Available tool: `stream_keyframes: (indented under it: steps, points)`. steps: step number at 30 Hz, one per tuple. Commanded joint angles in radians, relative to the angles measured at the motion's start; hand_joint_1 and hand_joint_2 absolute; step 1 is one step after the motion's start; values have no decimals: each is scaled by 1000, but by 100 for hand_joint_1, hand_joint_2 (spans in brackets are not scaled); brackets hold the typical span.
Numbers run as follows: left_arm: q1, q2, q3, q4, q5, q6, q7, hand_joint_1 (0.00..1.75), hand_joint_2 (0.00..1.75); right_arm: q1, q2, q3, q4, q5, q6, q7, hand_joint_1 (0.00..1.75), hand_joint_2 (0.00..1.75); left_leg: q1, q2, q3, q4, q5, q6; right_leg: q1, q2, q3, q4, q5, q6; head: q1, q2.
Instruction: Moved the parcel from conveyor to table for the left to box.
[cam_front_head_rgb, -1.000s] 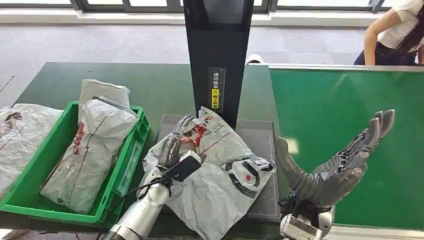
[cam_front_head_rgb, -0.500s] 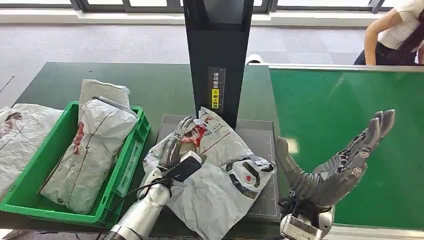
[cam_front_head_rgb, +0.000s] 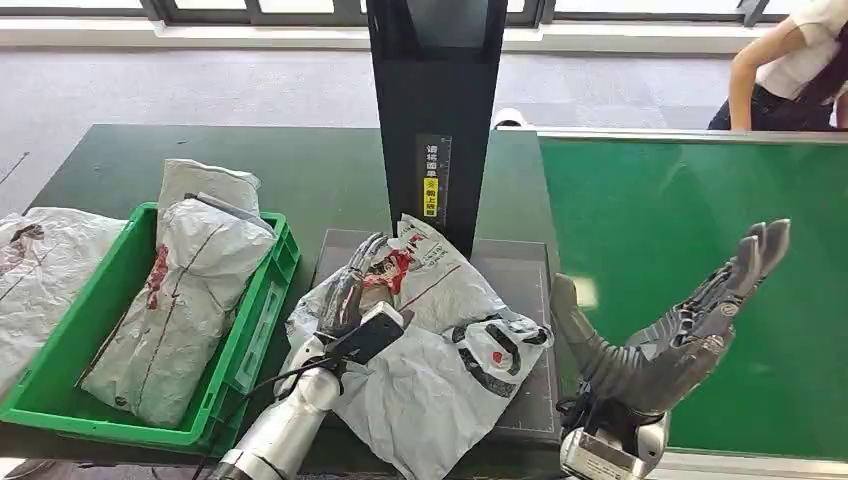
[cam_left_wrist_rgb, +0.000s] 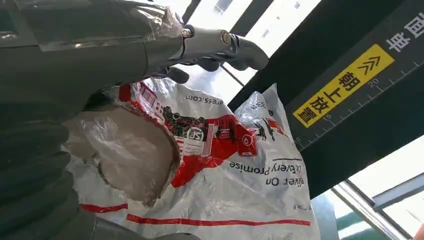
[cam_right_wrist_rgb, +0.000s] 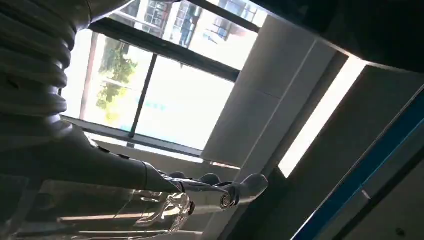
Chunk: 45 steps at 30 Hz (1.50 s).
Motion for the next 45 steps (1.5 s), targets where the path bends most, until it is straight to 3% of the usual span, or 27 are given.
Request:
stream_keyframes:
  steps: [1, 45]
  points:
    - [-43, 8, 10, 58, -1, 3, 5, 0, 175, 29, 22, -44, 1, -3, 1, -2, 0, 175, 0, -1, 2, -2, 1, 1, 0, -2, 2, -2, 0, 0, 0, 0]
    - [-43, 8, 10, 58, -1, 3, 5, 0, 175, 29, 22, -44, 1, -3, 1, -2, 0, 175, 0, -1, 1, -1, 1, 0, 1, -2, 2, -2, 0, 0, 0, 0]
